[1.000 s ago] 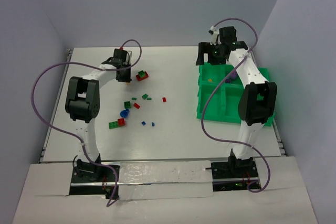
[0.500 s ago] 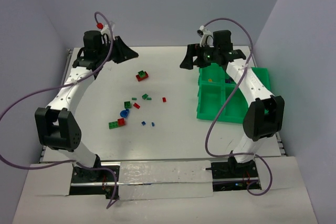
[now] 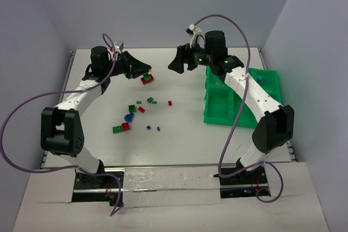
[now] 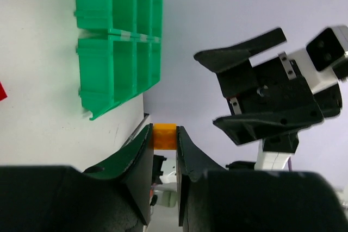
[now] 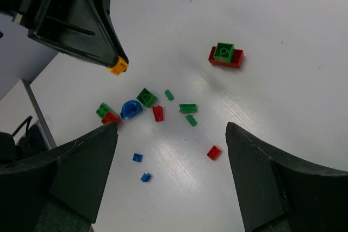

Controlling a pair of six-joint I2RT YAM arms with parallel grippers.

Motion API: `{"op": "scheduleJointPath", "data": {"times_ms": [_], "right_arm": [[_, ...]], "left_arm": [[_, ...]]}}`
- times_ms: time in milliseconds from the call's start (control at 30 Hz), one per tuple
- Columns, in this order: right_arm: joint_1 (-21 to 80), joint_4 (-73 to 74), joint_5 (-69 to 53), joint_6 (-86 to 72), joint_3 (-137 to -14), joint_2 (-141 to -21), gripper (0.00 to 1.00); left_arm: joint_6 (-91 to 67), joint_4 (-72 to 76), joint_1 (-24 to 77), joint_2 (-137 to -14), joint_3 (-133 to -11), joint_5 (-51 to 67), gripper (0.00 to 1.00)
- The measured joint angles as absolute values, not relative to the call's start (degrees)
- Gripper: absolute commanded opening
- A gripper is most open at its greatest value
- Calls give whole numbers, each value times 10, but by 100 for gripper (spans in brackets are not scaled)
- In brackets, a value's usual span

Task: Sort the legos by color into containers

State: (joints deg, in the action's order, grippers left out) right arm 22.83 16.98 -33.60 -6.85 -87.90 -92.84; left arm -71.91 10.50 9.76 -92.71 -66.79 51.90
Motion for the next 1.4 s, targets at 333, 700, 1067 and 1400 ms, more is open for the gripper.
{"op": "scheduleJointPath", "data": {"times_ms": [333, 700, 1067, 1400], "right_arm": [[326, 165, -237, -134, -932, -963, 79], [361, 168, -204, -183, -977, -1037, 69], [361, 163, -226, -177, -979, -1044, 56], [362, 144, -270, -158, -962, -1044, 35]], "left_arm": [[-767, -13, 98, -910, -695, 437, 0], [-868, 41, 101, -907, -657, 460, 0], [-956, 136, 104, -905, -616, 486, 0], [-1013, 198, 108, -905, -576, 493, 0]]}}
